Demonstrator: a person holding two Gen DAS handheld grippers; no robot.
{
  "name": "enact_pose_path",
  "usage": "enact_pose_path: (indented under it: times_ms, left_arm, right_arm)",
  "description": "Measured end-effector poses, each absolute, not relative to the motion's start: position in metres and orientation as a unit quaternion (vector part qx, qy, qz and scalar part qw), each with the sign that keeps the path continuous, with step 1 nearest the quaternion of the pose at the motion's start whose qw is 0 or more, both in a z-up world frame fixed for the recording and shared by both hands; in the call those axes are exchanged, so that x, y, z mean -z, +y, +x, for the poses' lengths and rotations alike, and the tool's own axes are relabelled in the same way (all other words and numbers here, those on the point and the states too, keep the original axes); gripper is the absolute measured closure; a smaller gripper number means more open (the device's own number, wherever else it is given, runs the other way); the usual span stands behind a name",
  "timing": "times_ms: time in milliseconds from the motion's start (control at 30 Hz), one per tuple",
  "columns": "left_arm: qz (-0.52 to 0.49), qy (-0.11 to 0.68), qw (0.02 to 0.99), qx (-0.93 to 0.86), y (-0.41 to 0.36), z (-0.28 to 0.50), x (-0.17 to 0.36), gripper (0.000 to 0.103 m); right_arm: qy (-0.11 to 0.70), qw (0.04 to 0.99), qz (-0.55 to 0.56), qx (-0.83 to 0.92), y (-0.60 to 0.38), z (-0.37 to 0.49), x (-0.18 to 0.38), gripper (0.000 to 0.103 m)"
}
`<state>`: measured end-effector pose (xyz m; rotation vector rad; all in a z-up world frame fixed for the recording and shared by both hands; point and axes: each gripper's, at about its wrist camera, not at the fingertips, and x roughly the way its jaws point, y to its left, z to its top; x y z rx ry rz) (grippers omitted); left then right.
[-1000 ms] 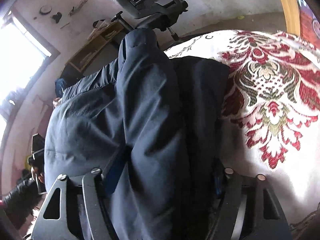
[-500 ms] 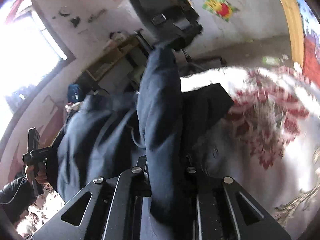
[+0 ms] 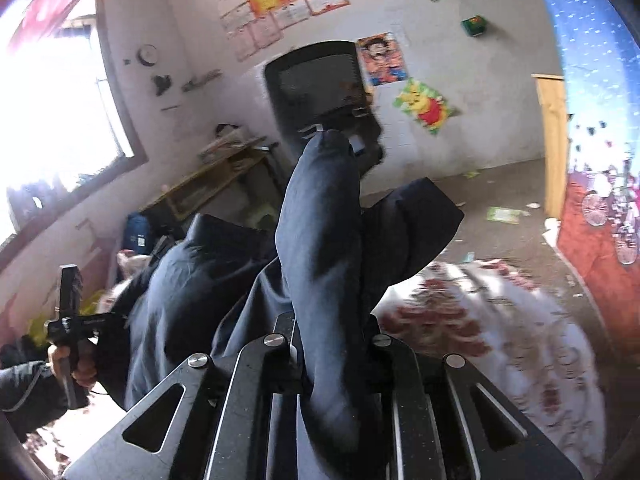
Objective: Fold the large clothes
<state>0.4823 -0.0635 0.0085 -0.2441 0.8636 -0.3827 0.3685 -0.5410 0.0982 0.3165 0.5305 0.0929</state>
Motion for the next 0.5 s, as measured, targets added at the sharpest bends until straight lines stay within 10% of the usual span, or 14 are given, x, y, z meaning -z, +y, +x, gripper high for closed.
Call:
enact_pose_path:
  times_ms: [333,500]
  left_arm:
    - [-0.108,0.452,0.874,0.145,-0.084,0.494,0.054,0.080]
    - [-0.114,0.470,0.867,0.121,-0.072,0.494,0.054,0.069]
  right_arm:
    - [0.346,0.913,0.207,0.057,-0.595,0.378,-0.021,0.073]
    - [0.348,0.916,0.179,0.086,-0.583,0.378,-0.027,0.023]
